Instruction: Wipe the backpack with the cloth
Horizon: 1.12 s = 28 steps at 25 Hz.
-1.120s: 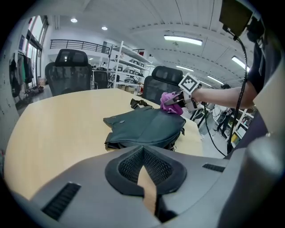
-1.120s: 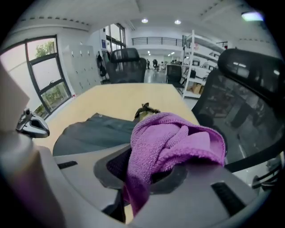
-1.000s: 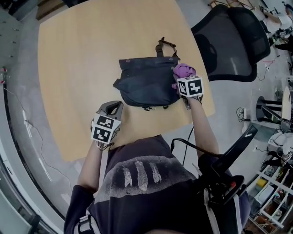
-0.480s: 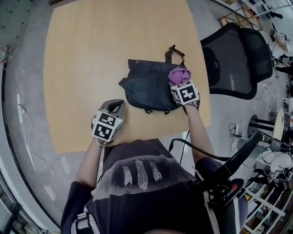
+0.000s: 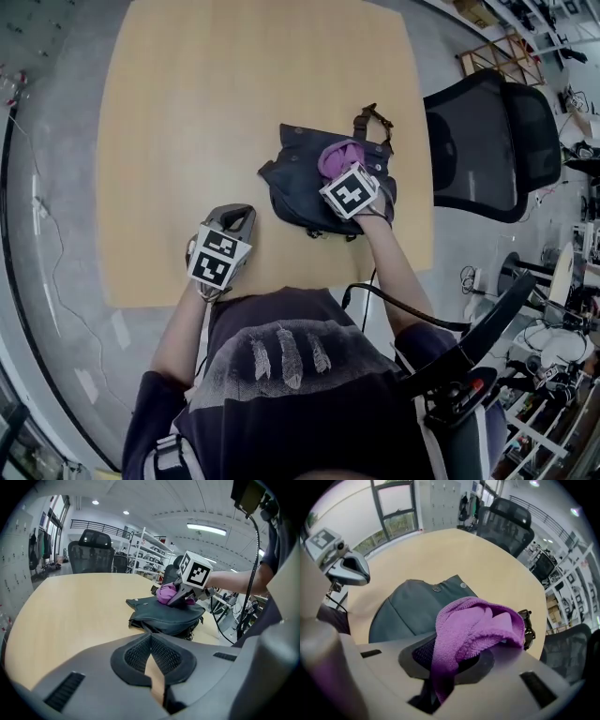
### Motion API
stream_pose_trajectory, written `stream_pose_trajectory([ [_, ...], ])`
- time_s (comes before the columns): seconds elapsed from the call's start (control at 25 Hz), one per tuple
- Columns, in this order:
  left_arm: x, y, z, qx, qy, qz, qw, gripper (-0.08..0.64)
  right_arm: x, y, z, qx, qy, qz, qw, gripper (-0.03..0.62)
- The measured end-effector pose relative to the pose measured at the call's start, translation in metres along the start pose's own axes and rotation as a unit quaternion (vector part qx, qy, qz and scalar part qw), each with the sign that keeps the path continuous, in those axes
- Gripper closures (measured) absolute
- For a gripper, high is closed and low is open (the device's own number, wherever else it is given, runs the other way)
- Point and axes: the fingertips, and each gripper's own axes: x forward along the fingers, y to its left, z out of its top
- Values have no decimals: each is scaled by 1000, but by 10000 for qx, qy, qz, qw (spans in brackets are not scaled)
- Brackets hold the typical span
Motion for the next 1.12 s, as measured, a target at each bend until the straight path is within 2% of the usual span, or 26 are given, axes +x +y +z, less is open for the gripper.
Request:
stream_pose_trajectory([
  [0.12,-2,4,-4,-31,11,-12,10000,554,0,2,5,-382,257,-177,9988,522],
  [0.28,-1,5,-5,-4,13,-63,10000,554,-3,6,10,-629,307,-238,9973,522],
  [0.48,1,8,-2,60,21,-101,9999,554,-6,28,28,-1179,196,-70,9928,522],
  [0.6,0,9,-2,61,25,-109,9999,554,-5,46,44,-1314,71,117,9912,522],
  [0.68,-2,9,-4,47,26,-107,9999,554,-3,60,55,-1274,-87,268,9914,522],
  [0.8,-3,9,-7,23,53,-96,9999,554,1,87,73,-942,-514,700,9918,522],
  [0.96,-3,10,-9,25,98,-67,9999,554,7,102,88,-1168,-790,702,9875,522],
  [1.04,-4,12,-10,19,131,-45,9999,554,-1,113,102,-811,-1304,1186,9810,522],
  [1.12,-6,12,-11,34,179,-36,9998,554,-11,125,118,-459,-1783,1629,9693,522],
])
